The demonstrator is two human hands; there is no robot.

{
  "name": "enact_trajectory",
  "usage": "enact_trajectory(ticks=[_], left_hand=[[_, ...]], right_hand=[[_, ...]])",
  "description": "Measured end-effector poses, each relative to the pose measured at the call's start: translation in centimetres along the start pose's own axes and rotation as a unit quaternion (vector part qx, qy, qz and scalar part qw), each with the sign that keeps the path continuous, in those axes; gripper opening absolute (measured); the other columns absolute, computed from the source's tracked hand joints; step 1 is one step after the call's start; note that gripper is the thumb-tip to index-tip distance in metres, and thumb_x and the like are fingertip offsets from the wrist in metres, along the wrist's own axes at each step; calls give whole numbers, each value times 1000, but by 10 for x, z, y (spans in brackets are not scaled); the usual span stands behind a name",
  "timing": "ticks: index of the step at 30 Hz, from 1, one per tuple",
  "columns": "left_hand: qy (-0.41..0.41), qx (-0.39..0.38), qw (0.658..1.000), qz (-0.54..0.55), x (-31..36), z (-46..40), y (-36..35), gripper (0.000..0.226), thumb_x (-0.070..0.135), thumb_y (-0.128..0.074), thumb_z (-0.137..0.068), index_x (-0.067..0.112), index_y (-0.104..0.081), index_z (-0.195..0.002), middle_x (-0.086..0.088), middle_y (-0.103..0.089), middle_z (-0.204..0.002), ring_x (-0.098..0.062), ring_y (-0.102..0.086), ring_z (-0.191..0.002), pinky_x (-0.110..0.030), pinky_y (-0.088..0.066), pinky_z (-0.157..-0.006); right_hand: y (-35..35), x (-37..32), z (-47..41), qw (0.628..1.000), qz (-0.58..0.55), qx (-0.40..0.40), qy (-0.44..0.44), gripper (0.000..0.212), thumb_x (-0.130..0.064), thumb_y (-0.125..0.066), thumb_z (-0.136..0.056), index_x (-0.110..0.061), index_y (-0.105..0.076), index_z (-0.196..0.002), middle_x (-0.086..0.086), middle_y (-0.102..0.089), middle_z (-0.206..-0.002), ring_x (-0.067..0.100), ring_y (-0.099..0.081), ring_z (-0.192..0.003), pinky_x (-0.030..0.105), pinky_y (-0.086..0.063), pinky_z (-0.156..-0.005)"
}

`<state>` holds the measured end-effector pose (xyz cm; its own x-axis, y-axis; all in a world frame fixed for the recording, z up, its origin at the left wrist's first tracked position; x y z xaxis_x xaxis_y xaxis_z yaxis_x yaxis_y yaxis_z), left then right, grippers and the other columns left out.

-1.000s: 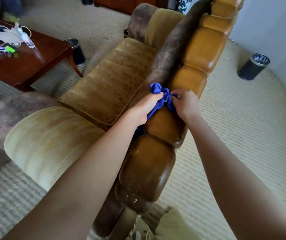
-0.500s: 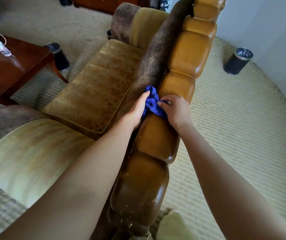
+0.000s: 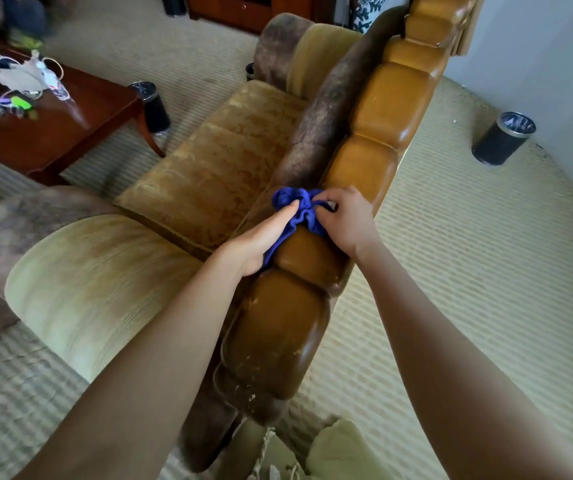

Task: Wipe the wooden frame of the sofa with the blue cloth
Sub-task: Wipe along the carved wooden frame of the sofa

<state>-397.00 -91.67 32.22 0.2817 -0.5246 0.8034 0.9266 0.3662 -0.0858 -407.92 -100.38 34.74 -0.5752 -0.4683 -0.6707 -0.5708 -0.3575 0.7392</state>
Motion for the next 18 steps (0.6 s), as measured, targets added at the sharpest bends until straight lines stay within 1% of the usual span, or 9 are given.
enact_trajectory(ticks=[1,3,4,6,8,11,13,15,18], left_hand=[[-1,3,1000,7,-8,6,5,39,57,-46,-92,31,-61,-116,-4,-66,-117,-22,-61,-110,-41,-43,-104],[-2,7,999,39,-25,19,14,46,56,-46,-91,28,-58,-126,-3,-66,-120,-21,-60,-112,-39,-43,-104],[-4,2,998,64,-34,27,18,47,55,-46,-92,27,-57,-128,-3,-66,-120,-21,-61,-112,-38,-44,-102],[-16,9,996,91,-50,43,24,46,52,-44,-93,26,-56,-129,-3,-66,-121,-18,-62,-111,-35,-45,-98],[-28,51,993,101,-65,55,29,47,52,-43,-94,25,-54,-132,-3,-65,-122,-17,-61,-109,-33,-45,-97],[-34,91,989,108,-87,71,33,51,56,-43,-93,27,-52,-134,-4,-64,-122,-19,-61,-109,-33,-46,-94],[-36,113,986,120,-103,82,32,51,59,-42,-92,30,-52,-133,-2,-65,-121,-19,-61,-111,-34,-47,-94],[-55,147,979,128,-116,96,25,44,58,-38,-94,32,-55,-125,1,-67,-114,-17,-62,-107,-31,-48,-91],[-104,230,960,118,-129,105,10,48,59,-38,-94,28,-58,-124,0,-67,-115,-16,-62,-107,-34,-47,-96]], right_hand=[[-1,-8,7,1000,-5,-13,25,20,-7,-56,-88,-6,-70,-103,6,-66,-99,22,-48,-105,14,-27,-76],[-4,-23,20,997,-6,-46,62,21,-4,-57,-87,-7,-70,-104,0,-56,-85,21,-49,-97,14,-27,-74],[-8,-29,24,995,4,-64,79,22,-5,-58,-87,-8,-70,-106,0,-50,-85,21,-49,-95,14,-27,-74],[-15,-41,32,988,37,-98,113,23,-9,-57,-88,-13,-70,-107,5,-51,-95,22,-50,-97,18,-32,-78],[-23,-53,40,976,80,-125,158,26,-10,-54,-89,-13,-69,-109,11,-56,-105,24,-50,-104,25,-35,-88],[-33,-66,58,952,146,-157,218,31,-13,-45,-93,-13,-65,-117,12,-58,-116,24,-48,-112,28,-32,-96],[-40,-67,67,942,165,-166,239,32,-17,-42,-95,-15,-65,-118,11,-59,-116,23,-46,-114,29,-29,-95],[-46,-65,72,938,177,-163,250,32,-22,-41,-97,-20,-66,-116,8,-58,-115,23,-45,-113,29,-28,-92],[-47,-59,80,939,186,-151,245,31,-29,-41,-98,-26,-64,-118,5,-50,-120,26,-42,-112,32,-34,-93]])
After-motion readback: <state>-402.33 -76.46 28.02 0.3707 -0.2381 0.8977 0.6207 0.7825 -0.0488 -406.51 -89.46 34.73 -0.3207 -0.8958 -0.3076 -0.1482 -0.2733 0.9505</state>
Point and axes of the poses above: each hand's wrist, its own z-axis away from the middle knuckle, its own y-axis out of the back of the hand, x = y × z, the point moved 2 cm from there along -z, towards the middle knuckle
